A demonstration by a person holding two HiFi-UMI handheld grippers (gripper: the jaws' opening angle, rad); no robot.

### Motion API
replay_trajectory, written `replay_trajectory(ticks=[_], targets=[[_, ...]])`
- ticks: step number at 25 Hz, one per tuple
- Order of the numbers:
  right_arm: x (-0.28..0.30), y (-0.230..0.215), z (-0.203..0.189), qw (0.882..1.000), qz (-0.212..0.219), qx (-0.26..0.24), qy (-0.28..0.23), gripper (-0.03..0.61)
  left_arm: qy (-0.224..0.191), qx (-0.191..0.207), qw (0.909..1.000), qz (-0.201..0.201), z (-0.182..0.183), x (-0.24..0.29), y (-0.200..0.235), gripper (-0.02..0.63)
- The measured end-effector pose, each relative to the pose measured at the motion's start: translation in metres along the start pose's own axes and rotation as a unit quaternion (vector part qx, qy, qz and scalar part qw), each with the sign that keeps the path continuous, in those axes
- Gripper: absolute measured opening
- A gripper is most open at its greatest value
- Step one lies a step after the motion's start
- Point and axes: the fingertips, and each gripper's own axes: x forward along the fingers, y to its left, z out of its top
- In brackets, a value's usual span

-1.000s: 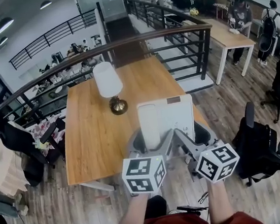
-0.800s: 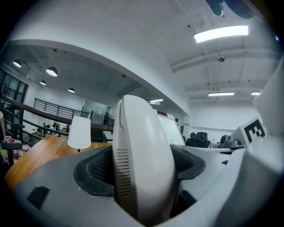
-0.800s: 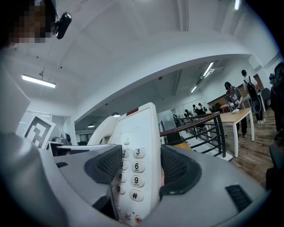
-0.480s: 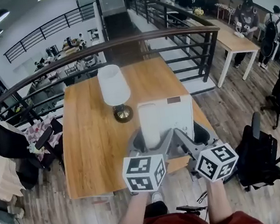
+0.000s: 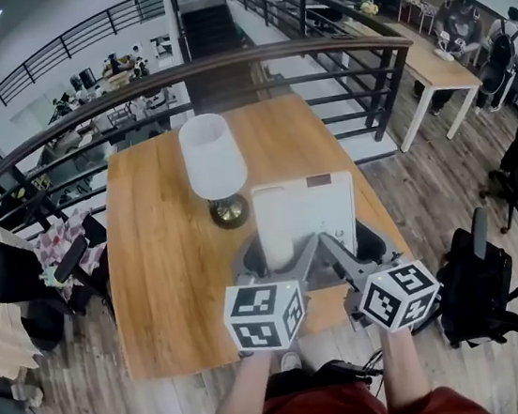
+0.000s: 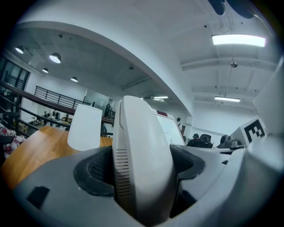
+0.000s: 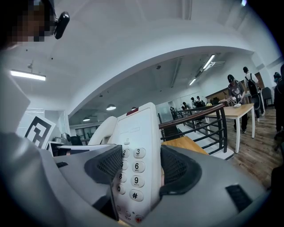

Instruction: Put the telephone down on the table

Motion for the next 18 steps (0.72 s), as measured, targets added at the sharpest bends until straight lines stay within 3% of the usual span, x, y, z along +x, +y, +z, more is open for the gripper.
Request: replay_trajectory(ticks=[10,18], targets=[[0.055,-0.042,-0.047,0.998,0.002,0.036,0.049,0.273,0.053,-0.025,0.9981,0.020,-0.042,0.055,0.041,0.399],[0.099,-0.097,-0.097,0.991,0.008,0.074,0.109,0.273,0.111,-0.058,0.9909,0.049,-0.094,0.116,0.068,0.399]])
